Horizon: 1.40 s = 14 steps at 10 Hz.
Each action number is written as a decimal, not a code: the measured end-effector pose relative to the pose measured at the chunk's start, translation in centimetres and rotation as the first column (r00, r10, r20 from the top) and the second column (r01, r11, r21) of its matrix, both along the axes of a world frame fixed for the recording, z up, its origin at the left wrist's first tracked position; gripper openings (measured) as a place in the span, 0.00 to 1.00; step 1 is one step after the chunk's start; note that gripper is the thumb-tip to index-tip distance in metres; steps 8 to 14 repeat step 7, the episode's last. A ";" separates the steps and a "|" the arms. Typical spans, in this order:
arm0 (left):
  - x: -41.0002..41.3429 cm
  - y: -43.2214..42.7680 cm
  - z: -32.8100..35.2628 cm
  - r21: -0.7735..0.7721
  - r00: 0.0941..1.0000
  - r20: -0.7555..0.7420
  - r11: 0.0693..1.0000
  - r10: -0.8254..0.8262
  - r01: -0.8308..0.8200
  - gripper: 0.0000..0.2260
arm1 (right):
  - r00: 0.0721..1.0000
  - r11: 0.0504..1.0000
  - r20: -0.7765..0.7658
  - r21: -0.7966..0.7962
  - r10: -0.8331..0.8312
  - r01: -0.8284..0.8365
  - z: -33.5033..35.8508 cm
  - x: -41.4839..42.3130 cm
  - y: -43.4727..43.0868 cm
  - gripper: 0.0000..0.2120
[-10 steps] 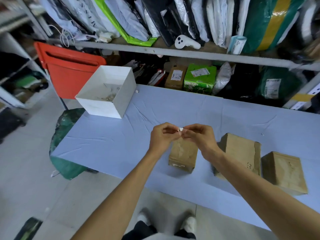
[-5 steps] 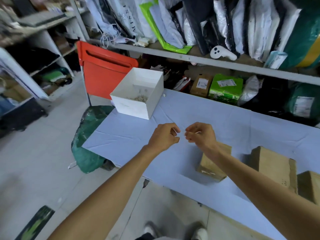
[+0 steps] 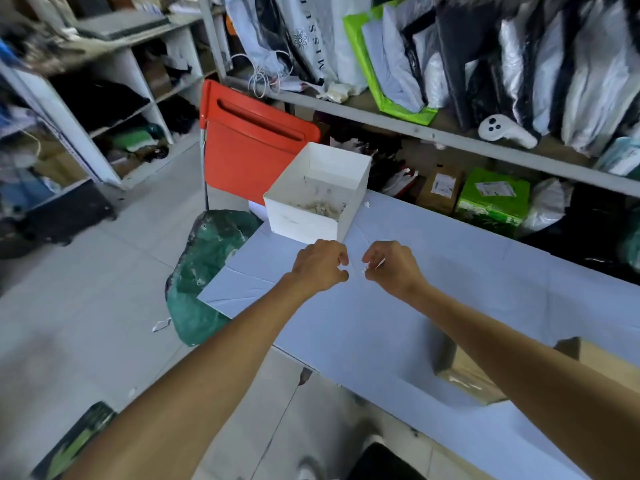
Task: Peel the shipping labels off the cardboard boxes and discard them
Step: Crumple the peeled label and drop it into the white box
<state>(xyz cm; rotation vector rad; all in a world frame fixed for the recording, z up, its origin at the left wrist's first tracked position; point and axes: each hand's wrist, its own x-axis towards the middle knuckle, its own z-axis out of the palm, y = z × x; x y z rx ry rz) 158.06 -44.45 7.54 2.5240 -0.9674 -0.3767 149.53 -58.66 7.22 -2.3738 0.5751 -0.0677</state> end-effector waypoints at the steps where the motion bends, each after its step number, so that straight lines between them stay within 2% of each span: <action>1: 2.2 -0.2 -0.4 0.021 1.000 -0.011 1.000 0.013 -0.013 0.11 | 1.000 1.000 -0.016 -0.022 0.004 -0.004 0.2 2.7 -0.6 0.09; 3: 8.8 -1.3 0.1 0.058 0.996 -0.001 0.994 0.088 -0.087 0.09 | 0.996 0.995 0.015 -0.050 0.085 -0.084 1.4 9.8 -2.2 0.07; 5: 14.3 -3.1 1.4 0.118 0.993 -0.018 0.986 0.120 -0.117 0.07 | 0.986 0.985 0.022 -0.057 0.165 -0.164 2.3 17.7 -3.2 0.13; 6: 17.7 -3.8 1.7 0.130 0.993 -0.006 0.985 0.118 -0.116 0.06 | 0.989 0.988 0.039 -0.062 0.144 -0.141 2.1 22.1 -3.9 0.15; 7: 19.5 -4.2 1.7 0.147 0.993 -0.043 0.984 0.110 -0.103 0.06 | 0.997 0.997 0.008 0.011 0.082 -0.082 1.5 24.2 -4.1 0.16; 14: 19.5 -4.2 1.7 0.147 0.993 -0.043 0.984 0.110 -0.103 0.06 | 0.997 0.997 0.008 0.011 0.082 -0.082 1.5 24.2 -4.1 0.16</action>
